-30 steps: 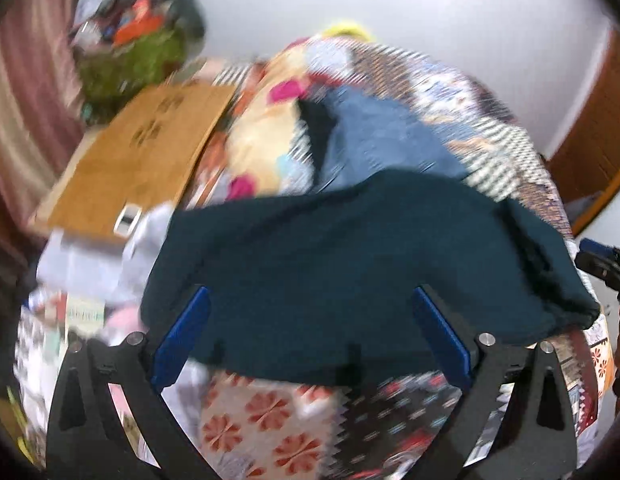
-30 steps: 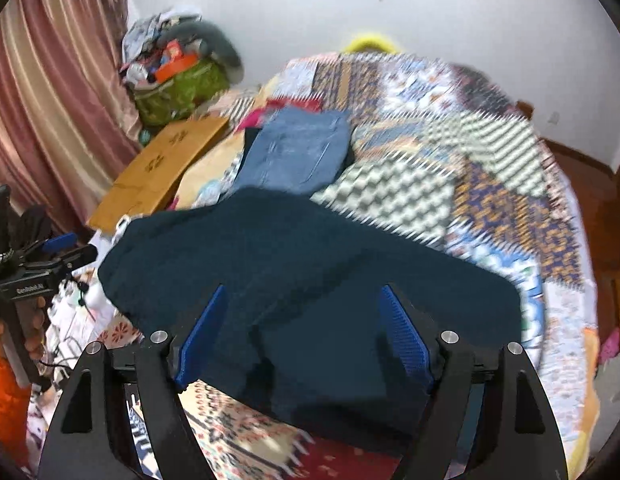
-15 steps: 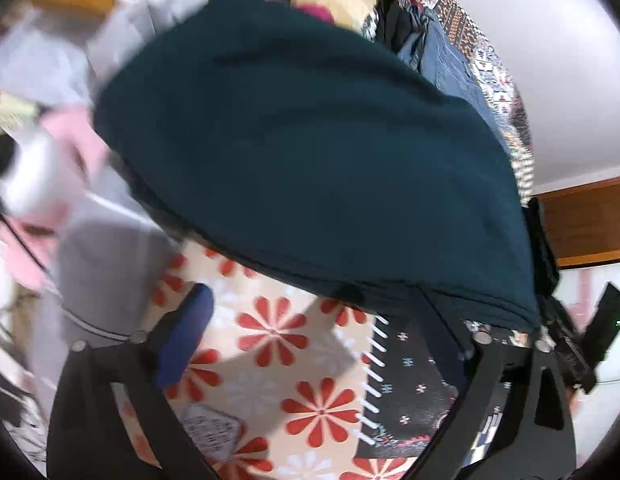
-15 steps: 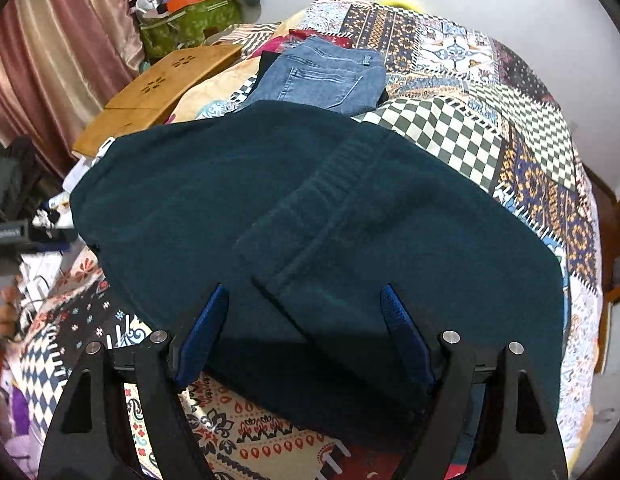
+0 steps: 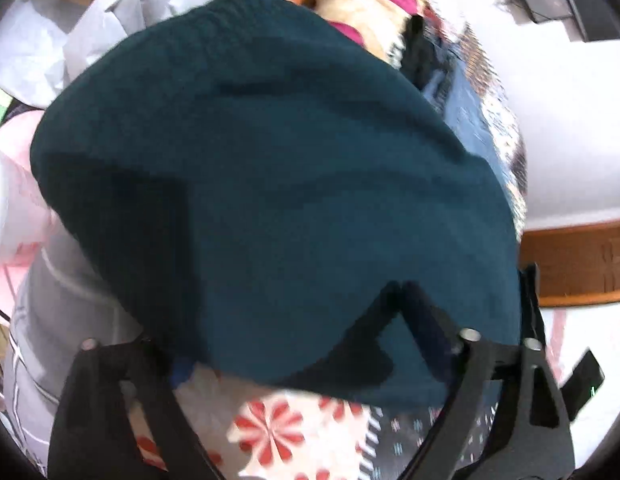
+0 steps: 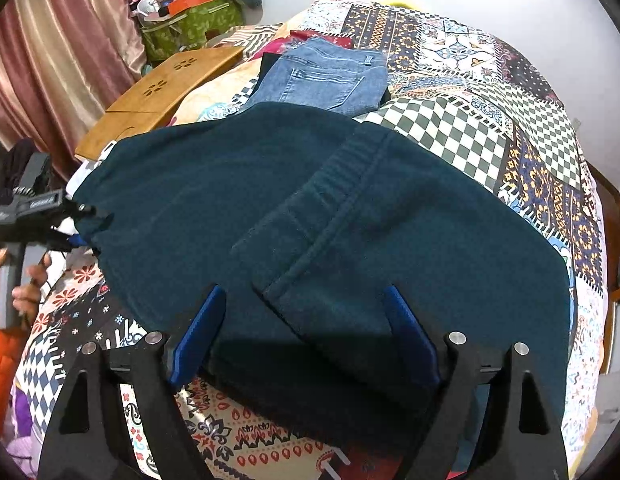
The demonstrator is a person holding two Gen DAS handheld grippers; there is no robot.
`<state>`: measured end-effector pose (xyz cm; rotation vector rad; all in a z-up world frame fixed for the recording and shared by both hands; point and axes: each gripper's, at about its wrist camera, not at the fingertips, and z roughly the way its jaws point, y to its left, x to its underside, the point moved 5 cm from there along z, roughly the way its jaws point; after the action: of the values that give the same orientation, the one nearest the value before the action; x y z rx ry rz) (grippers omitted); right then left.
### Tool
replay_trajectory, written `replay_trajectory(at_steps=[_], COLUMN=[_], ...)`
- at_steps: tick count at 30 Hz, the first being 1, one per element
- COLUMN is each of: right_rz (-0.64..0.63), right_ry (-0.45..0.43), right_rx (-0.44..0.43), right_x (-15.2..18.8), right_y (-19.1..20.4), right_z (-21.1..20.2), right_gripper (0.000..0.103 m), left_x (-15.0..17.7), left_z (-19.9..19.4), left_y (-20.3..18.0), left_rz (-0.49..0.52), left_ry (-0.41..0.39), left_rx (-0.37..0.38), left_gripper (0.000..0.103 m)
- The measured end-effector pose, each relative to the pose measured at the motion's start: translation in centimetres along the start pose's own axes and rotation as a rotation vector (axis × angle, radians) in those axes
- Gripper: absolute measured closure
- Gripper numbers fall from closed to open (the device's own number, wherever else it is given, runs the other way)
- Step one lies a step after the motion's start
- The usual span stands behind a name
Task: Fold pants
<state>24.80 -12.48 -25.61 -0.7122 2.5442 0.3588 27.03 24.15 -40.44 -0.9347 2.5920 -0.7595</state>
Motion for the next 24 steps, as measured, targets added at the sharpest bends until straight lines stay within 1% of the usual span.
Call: replay_trajectory(at_steps=[1,2,3,4,6,10,12,15,16,19,21,24], right_rz=[0.001,0.001,0.001,0.0,0.001,0.007,0.013,0.022,0.02,0.016,0.032,0.067], right_ry=[0.001,0.001,0.001,0.0,0.001,0.02,0.021,-0.008,-0.021,-0.048,-0.062,-0.08], right_rx=[0.0,-0.001,-0.001,0.0,0.001,0.004,-0.015,-0.037,-0.039,-0.011,-0.006,-0.004], right_x=[0.0,0.0,0.0,0.0,0.0,0.0,0.0,0.2,0.3,0.7,1.2,1.8], right_y=[0.0,0.0,0.0,0.0,0.0,-0.1,-0.1,-0.2,-0.3,-0.9,-1.6,-3.0], right_z=[0.0,0.0,0.0,0.0,0.0,-0.3,-1.0,-2.3,-2.8,-3.7,-4.4,-5.3], right_gripper=[0.021,0.021,0.021,0.021,0.021,0.022,0.022,0.022,0.022,0.022,0.022,0.022], left_x=[-0.2,-0.5,-0.5,-0.5,-0.4,-0.5,-0.5,-1.5,-1.8,-3.0,-3.6,-3.8], left_z=[0.0,0.0,-0.4,-0.9,-1.9,-4.7,-6.6,-9.1,-10.5,-13.9,-15.7,-18.1], left_y=[0.2,0.1,0.1,-0.4,-1.3,-3.3,-3.9,-5.3,-5.8,-7.8,-9.5,-13.1], left_rz=[-0.005,-0.007,0.002,0.024,0.071,0.176,0.226,0.267,0.279,0.315,0.329,0.391], left_ry=[-0.011,-0.033,-0.056,-0.092,-0.151,-0.276,-0.327,-0.391,-0.423,-0.516,-0.568,-0.643], left_rx=[-0.017,-0.028,-0.041,-0.064,-0.115,-0.225,-0.262,-0.3,-0.322,-0.379,-0.388,-0.399], left_gripper=[0.033,0.039,0.049,0.055,0.071,0.077,0.078,0.08,0.08,0.082,0.083,0.083])
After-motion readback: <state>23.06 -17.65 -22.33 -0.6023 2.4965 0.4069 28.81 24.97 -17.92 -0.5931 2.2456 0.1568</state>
